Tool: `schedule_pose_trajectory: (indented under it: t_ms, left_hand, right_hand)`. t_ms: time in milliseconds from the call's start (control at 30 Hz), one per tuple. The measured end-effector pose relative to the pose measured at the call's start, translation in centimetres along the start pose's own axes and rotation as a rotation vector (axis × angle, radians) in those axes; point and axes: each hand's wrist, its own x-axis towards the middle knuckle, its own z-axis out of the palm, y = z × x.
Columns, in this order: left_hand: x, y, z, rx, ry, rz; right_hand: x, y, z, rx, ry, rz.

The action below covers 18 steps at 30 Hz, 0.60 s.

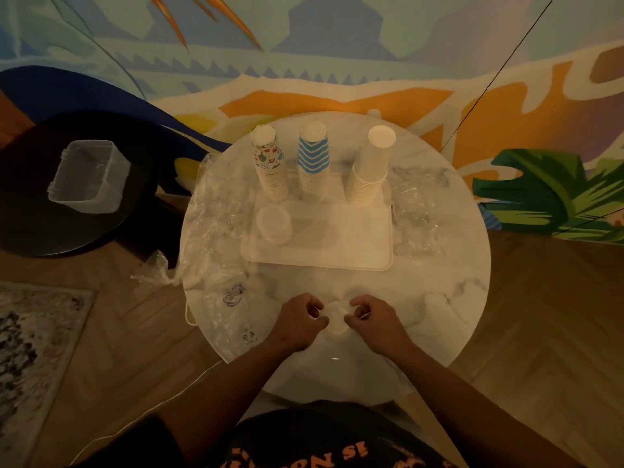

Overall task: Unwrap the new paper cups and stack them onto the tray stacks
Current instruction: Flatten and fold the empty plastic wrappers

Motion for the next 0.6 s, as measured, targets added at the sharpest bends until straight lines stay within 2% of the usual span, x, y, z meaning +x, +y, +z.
schedule_pose_trajectory:
  t_ms: [200, 600]
  left_hand:
    - [0.09, 0.17, -0.75, -0.02, -0.008, 0.011]
    - [-0.52, -0.13, -0.53, -0.044, -0.03, -0.016]
  right_hand:
    - [0.39, -0.13, -0.28, 0.06, -0.022, 0.019]
    - [-0.02, -0.33, 0.4, 0.016, -0.052, 0.049]
